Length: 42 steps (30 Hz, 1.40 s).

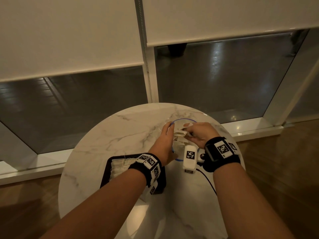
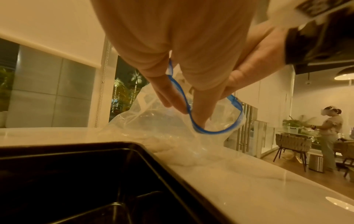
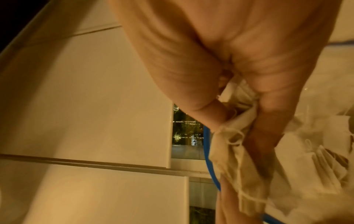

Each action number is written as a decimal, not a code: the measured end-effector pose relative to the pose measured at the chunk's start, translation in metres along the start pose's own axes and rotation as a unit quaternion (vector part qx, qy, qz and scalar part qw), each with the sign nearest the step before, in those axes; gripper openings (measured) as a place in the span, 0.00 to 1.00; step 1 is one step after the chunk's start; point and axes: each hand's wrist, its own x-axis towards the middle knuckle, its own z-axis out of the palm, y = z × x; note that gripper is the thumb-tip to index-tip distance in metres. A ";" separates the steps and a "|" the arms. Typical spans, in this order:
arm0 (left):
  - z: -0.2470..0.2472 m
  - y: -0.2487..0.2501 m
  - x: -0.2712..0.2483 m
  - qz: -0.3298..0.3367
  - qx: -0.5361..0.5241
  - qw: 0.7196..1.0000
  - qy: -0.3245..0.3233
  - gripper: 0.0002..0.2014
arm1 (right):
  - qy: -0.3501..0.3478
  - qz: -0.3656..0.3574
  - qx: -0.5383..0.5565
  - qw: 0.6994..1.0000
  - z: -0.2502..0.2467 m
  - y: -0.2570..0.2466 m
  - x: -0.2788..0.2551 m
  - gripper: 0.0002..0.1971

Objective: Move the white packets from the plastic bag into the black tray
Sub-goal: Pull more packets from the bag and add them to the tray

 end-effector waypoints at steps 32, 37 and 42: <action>-0.044 -0.002 -0.171 -0.239 -0.578 0.780 -0.027 0.18 | -0.240 -0.159 -0.073 0.955 0.040 0.117 -0.102 0.14; -0.045 -0.020 -0.188 -0.260 -0.483 0.836 0.002 0.13 | -0.235 -0.142 -0.112 0.955 0.034 0.123 -0.108 0.12; -0.039 -0.036 -0.203 -0.282 -0.414 0.866 -0.002 0.07 | -0.263 -0.135 -0.276 0.915 0.020 0.127 -0.112 0.11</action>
